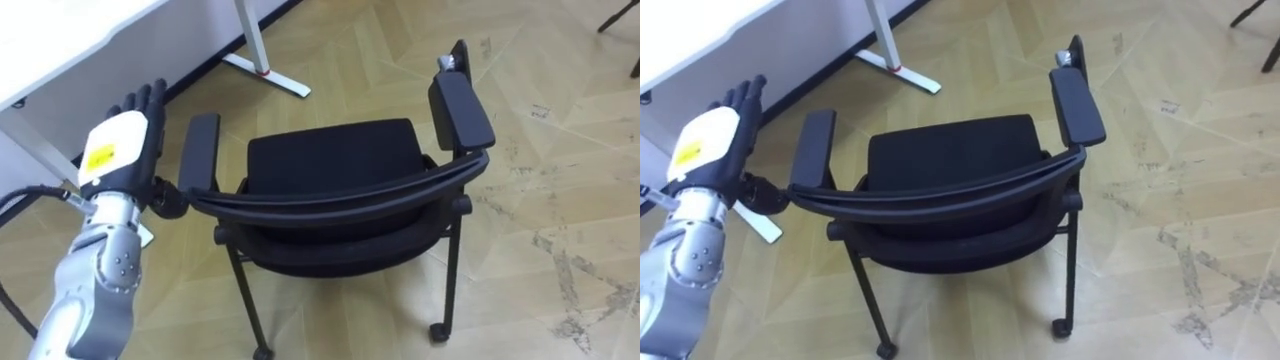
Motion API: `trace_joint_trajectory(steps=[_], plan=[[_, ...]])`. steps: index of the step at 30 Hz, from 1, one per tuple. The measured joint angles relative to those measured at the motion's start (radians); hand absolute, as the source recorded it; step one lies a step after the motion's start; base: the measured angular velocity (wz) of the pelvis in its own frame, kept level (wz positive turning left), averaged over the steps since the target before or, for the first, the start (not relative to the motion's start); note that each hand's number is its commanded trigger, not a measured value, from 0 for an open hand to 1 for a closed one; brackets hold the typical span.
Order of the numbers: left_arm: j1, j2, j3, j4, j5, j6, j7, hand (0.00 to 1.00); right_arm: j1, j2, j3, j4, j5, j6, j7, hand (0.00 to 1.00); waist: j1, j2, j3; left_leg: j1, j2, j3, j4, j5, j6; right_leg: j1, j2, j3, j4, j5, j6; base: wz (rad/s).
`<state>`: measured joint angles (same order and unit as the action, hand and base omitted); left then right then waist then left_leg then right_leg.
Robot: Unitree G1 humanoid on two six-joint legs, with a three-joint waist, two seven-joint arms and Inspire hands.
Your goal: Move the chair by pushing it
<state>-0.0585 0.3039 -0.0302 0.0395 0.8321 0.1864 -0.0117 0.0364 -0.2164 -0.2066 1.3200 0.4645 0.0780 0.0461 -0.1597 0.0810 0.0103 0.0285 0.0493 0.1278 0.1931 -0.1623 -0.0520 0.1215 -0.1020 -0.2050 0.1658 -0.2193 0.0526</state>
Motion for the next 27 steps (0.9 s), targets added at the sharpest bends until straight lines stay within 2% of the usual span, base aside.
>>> trace_joint_trajectory(steps=[3,8,13,19,23,27], plan=[[0.000,0.014,-0.019,-0.025,0.028,0.016,-0.050,0.00,0.005,0.000,0.025,-0.001,0.001,-0.001,0.001,0.00,0.000,0.002,0.0007,-0.002,0.000,-0.001,0.004,0.000,0.000,0.001,-0.001,0.001,-0.001,0.000,0.000,0.00],[0.000,0.065,-0.049,-0.094,0.042,0.043,-0.155,0.00,0.005,0.000,0.028,-0.001,-0.005,-0.003,0.014,0.00,-0.005,0.005,0.0003,-0.009,-0.002,-0.003,0.004,0.000,0.000,0.000,-0.001,0.004,-0.010,0.000,0.000,0.00],[0.000,0.110,-0.096,-0.172,0.056,0.092,-0.291,0.00,0.002,-0.005,0.028,-0.001,-0.002,-0.002,0.021,0.00,-0.010,0.013,-0.0038,-0.018,-0.003,-0.003,0.006,0.000,0.000,-0.004,-0.002,0.008,-0.012,0.000,0.000,0.02],[0.001,0.110,-0.125,-0.211,0.054,0.101,-0.395,0.00,-0.015,-0.021,0.028,-0.001,-0.008,-0.003,0.023,0.00,-0.034,0.031,-0.0022,-0.018,-0.004,-0.004,0.005,0.000,0.000,-0.001,-0.002,0.008,-0.011,0.000,0.000,0.00],[0.001,0.113,-0.129,-0.234,0.053,0.111,-0.435,0.00,-0.012,-0.024,0.027,-0.001,-0.010,-0.001,0.023,0.00,-0.036,0.035,-0.0013,-0.018,-0.004,-0.004,0.005,0.000,0.000,-0.002,-0.002,0.010,-0.011,0.000,0.000,0.00],[0.001,0.142,-0.129,-0.262,0.054,0.114,-0.465,0.00,-0.017,-0.024,0.027,-0.001,-0.012,-0.001,0.034,0.00,-0.047,0.036,-0.0015,-0.024,-0.004,-0.004,0.005,0.000,0.000,-0.004,-0.002,0.010,-0.011,0.000,0.000,0.03]])
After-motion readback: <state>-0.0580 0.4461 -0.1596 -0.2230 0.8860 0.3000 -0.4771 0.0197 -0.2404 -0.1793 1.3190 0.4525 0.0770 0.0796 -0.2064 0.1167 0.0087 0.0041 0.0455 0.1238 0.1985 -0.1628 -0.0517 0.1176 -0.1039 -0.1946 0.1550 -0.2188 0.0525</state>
